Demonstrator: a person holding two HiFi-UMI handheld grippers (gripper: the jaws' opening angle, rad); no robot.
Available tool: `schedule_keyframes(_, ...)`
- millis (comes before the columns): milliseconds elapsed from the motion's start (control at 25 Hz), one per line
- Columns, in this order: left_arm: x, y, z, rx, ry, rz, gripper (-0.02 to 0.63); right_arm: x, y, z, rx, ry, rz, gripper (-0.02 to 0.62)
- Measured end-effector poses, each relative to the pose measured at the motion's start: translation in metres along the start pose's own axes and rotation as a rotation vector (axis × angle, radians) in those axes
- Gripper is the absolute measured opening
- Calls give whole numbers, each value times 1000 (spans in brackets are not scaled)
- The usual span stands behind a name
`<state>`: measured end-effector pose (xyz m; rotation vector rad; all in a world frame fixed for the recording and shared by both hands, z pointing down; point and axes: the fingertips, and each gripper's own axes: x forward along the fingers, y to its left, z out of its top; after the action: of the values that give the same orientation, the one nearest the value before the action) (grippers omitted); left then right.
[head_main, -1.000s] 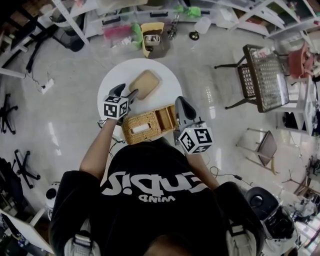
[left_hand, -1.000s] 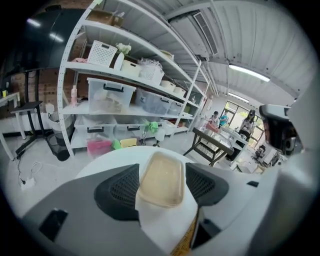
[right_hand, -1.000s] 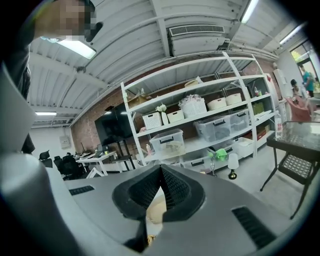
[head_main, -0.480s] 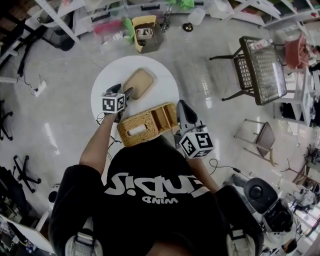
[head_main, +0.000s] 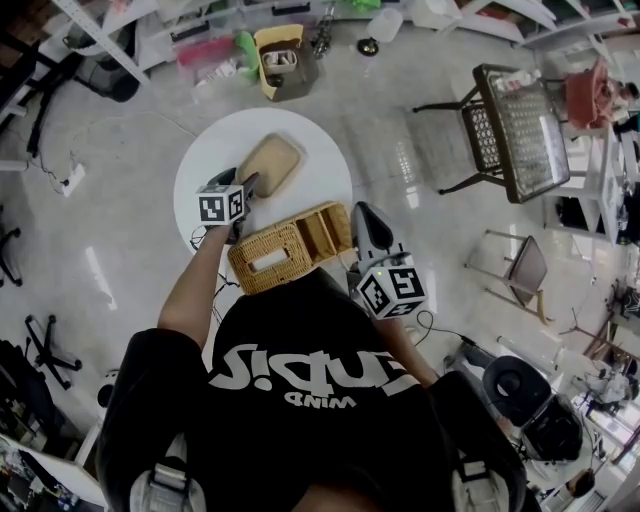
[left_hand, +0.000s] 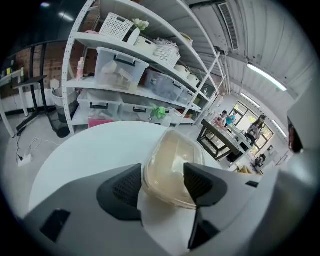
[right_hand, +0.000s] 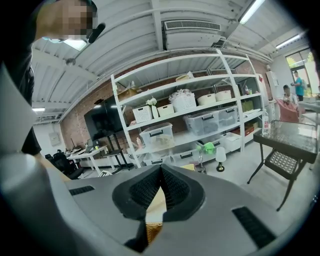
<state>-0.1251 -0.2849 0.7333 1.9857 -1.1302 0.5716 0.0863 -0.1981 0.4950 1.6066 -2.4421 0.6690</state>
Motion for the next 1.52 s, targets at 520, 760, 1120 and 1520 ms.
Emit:
schedule_keyframes(520, -11, 1, 2, 12, -14, 51, 225, 0, 3, 1, 4, -6, 11, -2)
schedule_keyframes(760, -17, 1, 4, 30, -19, 74, 219, -1, 2, 1, 4, -12, 12, -2)
schedule_keyframes(1120, -30, 4, 4, 27, -49, 124, 198, -10, 2, -3, 11, -22, 15, -2)
schedule_keyframes(1520, -45, -3, 12, -5, -93, 120, 130, -19, 4, -4, 6, -28, 28, -2)
